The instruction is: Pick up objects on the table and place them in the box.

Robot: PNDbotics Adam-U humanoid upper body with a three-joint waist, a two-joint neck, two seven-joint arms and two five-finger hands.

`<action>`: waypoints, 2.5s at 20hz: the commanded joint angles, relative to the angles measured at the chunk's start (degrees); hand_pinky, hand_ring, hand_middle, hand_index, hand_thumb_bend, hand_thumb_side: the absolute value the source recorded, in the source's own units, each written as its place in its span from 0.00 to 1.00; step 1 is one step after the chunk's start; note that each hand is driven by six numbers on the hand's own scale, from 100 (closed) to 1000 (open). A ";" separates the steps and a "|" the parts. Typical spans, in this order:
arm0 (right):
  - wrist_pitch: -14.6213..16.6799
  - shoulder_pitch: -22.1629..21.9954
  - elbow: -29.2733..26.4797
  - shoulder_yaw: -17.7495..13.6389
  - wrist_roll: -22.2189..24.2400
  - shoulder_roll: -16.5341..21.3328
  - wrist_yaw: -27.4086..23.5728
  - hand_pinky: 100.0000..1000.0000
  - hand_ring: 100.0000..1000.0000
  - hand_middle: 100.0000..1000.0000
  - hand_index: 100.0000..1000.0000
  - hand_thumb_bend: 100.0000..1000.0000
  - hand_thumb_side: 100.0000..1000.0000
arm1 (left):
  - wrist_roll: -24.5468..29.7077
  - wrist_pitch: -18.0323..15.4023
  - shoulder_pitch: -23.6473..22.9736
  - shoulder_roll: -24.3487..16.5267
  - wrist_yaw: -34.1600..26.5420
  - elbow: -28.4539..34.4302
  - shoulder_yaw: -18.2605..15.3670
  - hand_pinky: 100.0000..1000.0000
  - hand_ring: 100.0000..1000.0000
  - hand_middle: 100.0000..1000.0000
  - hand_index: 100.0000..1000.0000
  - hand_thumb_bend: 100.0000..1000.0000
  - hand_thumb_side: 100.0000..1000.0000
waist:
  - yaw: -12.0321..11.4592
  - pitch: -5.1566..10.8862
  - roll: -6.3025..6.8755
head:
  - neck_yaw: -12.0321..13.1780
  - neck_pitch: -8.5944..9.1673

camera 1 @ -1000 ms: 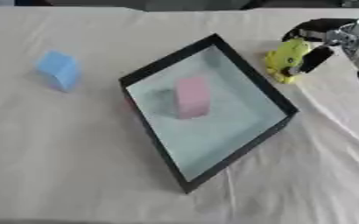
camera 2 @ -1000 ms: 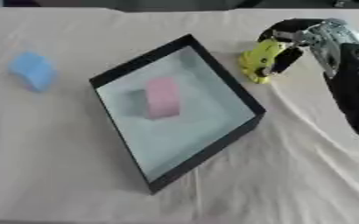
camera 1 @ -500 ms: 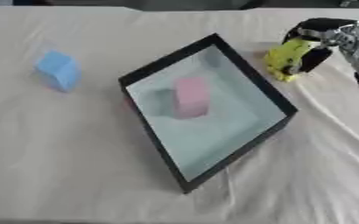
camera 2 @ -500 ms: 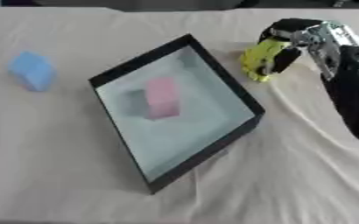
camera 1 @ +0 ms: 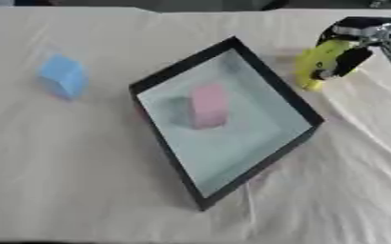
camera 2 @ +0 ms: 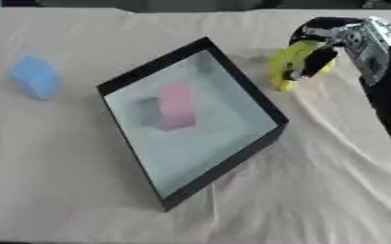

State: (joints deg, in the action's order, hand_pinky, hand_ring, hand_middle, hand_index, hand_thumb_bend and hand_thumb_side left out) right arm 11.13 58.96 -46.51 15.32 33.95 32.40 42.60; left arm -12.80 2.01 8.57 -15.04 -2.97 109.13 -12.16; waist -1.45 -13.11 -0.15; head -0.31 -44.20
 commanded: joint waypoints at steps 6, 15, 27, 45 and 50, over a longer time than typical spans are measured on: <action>-0.60 1.03 -6.85 0.62 2.23 4.07 -5.85 0.76 0.61 0.39 0.58 0.37 0.12 | 0.37 -0.13 0.26 -1.03 0.07 0.59 -0.12 0.82 0.73 0.75 0.75 0.00 0.78 | 0.28 1.57 -0.09 | 0.00 0.08; -2.76 1.61 -17.73 0.66 1.84 7.24 -11.77 0.76 0.59 0.37 0.57 0.32 0.11 | 0.43 -0.13 0.22 -1.27 0.15 0.61 -0.13 0.82 0.73 0.75 0.75 0.00 0.78 | 0.50 1.86 -0.28 | 0.14 0.08; -9.82 4.10 -36.63 2.26 -0.20 10.56 -21.57 0.76 0.56 0.36 0.58 0.26 0.10 | 0.36 -0.10 0.16 -1.73 0.22 0.67 -0.08 0.82 0.73 0.75 0.75 0.00 0.77 | 0.42 2.79 -0.68 | 0.64 0.08; -19.00 8.44 -53.01 9.46 3.18 7.72 -32.27 0.75 0.55 0.36 0.59 0.21 0.12 | 0.47 -0.05 0.24 -1.64 0.08 1.06 0.20 0.82 0.73 0.75 0.75 0.00 0.77 | 0.03 3.23 -0.64 | 0.15 0.08; -20.02 7.31 -51.81 12.24 5.76 5.91 -31.58 0.75 0.56 0.36 0.59 0.20 0.13 | 0.60 -0.01 0.26 -1.39 0.01 1.05 0.32 0.82 0.73 0.75 0.75 0.00 0.77 | -0.24 3.06 -0.49 | -0.17 0.08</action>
State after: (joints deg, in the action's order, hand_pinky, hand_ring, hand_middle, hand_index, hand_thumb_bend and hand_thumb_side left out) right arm -8.71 65.48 -98.21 27.52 39.10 38.09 10.90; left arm -12.38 2.05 8.53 -15.17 -2.97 109.18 -11.83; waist -1.66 -11.34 -0.87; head -0.22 -44.20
